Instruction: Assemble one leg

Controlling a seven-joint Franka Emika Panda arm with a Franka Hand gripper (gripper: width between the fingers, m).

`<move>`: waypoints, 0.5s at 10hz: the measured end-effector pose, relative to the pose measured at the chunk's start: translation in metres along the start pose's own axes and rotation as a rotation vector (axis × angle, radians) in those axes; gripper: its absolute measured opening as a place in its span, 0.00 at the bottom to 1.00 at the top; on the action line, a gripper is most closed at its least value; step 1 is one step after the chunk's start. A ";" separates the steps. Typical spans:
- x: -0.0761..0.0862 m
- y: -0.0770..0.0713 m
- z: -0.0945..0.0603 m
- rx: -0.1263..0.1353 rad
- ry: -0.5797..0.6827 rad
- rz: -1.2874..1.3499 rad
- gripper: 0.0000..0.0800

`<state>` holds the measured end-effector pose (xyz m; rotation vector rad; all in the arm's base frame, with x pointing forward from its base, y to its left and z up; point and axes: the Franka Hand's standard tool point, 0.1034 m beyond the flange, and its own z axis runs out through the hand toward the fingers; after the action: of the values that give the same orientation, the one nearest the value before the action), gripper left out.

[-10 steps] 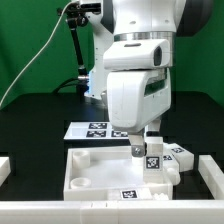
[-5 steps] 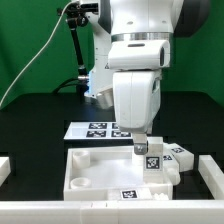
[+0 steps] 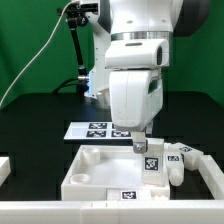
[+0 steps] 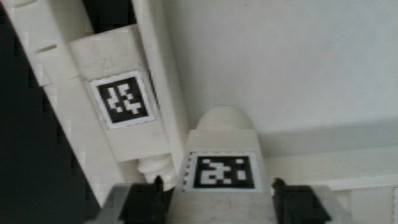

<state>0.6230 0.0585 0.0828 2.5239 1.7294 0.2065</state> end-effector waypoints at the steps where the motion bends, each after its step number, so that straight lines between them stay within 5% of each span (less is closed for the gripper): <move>1: 0.001 -0.002 0.000 0.002 0.000 0.158 0.36; 4: 0.008 -0.003 0.001 0.001 0.023 0.593 0.36; 5: 0.014 -0.004 0.001 -0.020 0.046 0.636 0.36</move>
Offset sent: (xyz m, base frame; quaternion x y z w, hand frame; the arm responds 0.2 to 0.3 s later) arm -0.0075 0.0084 -0.0213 0.0272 0.0030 0.3852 0.9224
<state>0.6243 0.0730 0.0818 2.9818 0.8691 0.3112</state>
